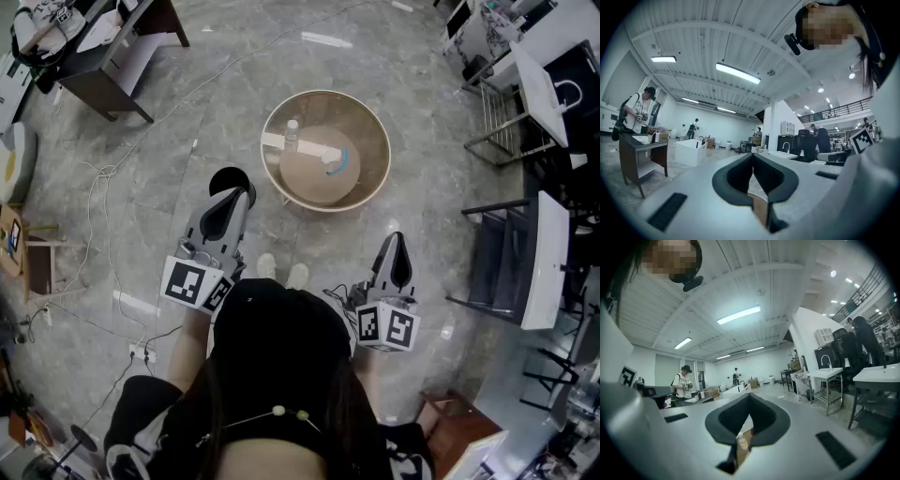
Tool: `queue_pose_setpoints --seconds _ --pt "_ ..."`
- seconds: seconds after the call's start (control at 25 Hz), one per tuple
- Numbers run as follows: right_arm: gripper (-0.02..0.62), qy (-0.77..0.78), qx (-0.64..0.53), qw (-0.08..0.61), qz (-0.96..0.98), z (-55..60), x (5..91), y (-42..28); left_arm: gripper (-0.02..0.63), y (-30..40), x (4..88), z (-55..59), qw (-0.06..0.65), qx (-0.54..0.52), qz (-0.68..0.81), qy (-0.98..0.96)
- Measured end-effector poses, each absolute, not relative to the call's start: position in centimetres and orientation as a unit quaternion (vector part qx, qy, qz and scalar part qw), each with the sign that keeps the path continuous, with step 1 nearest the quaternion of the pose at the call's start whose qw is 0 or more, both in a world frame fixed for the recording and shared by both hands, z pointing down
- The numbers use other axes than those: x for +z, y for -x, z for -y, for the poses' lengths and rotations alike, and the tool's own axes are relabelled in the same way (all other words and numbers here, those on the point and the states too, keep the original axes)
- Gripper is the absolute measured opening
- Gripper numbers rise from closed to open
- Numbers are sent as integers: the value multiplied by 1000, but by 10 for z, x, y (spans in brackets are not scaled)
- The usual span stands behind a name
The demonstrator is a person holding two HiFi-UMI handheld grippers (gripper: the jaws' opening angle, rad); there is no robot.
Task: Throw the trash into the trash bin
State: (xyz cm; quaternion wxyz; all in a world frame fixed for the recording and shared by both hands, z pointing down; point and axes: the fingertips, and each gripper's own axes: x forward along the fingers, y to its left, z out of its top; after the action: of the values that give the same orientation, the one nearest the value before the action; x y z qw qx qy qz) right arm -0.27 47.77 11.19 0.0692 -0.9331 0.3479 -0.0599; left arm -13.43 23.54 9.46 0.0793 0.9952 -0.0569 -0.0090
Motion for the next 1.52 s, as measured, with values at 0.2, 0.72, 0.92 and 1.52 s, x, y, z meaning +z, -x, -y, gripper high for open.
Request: queue_pose_setpoints --seconds 0.2,0.72,0.92,1.52 --pt "3 934 -62 72 -343 -480 113 0 6 131 93 -237 76 -11 53 -996" --pt "3 932 -68 68 -350 -474 116 1 6 133 94 -232 79 -8 54 -995" --pt "8 914 -102 81 -383 -459 132 8 6 139 99 -227 79 -6 53 -995" --pt "290 886 -237 24 -398 -399 229 15 106 150 127 -202 119 8 -17 -993"
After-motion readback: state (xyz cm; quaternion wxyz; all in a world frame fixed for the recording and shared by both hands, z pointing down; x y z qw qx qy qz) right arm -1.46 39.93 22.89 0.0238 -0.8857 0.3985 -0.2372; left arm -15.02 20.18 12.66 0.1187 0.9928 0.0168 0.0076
